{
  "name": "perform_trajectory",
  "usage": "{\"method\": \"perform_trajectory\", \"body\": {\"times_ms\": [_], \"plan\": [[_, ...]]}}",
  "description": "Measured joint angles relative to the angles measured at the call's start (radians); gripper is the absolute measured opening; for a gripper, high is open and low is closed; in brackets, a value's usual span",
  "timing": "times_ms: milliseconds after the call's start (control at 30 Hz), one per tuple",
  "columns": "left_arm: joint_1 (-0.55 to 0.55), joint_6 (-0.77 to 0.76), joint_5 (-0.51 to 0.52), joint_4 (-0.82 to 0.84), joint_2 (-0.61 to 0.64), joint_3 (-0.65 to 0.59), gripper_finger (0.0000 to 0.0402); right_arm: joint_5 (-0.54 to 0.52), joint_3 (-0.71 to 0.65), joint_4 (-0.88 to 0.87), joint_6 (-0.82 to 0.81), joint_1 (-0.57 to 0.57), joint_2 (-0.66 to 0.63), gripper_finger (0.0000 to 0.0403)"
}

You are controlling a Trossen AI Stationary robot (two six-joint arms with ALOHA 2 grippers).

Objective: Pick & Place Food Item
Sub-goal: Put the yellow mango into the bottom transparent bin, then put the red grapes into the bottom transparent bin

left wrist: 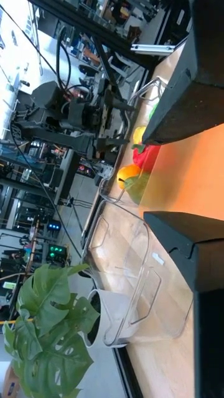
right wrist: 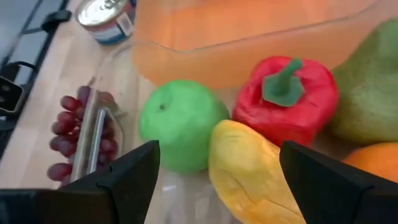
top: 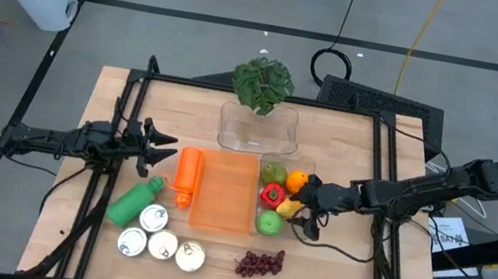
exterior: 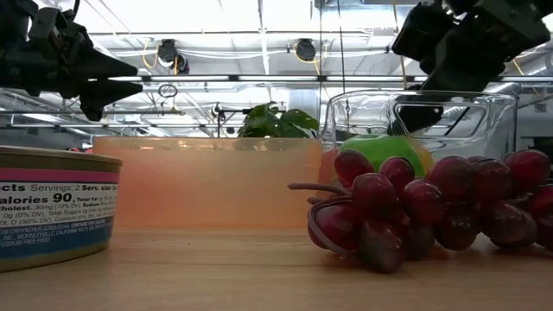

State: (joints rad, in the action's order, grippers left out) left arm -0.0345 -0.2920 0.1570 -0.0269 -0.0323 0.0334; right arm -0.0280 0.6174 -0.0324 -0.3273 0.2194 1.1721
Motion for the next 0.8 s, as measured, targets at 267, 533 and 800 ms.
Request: {"method": "perform_trajectory", "body": {"times_ms": [267, 533, 800], "plan": [[0.0, 0.0, 0.0, 0.0, 0.0, 0.0, 0.0206, 0.15, 0.001, 0.0, -0.026, -0.014, 0.031, 0.0313], [0.0, 0.0, 0.0, 0.0, 0.0, 0.0, 0.0187, 0.269, 0.001, 0.002, -0.08, -0.013, 0.026, 0.0313], [0.0, 0.0, 0.0, 0.0, 0.0, 0.0, 0.017, 0.269, 0.001, 0.003, -0.077, -0.013, -0.011, 0.0313]]}}
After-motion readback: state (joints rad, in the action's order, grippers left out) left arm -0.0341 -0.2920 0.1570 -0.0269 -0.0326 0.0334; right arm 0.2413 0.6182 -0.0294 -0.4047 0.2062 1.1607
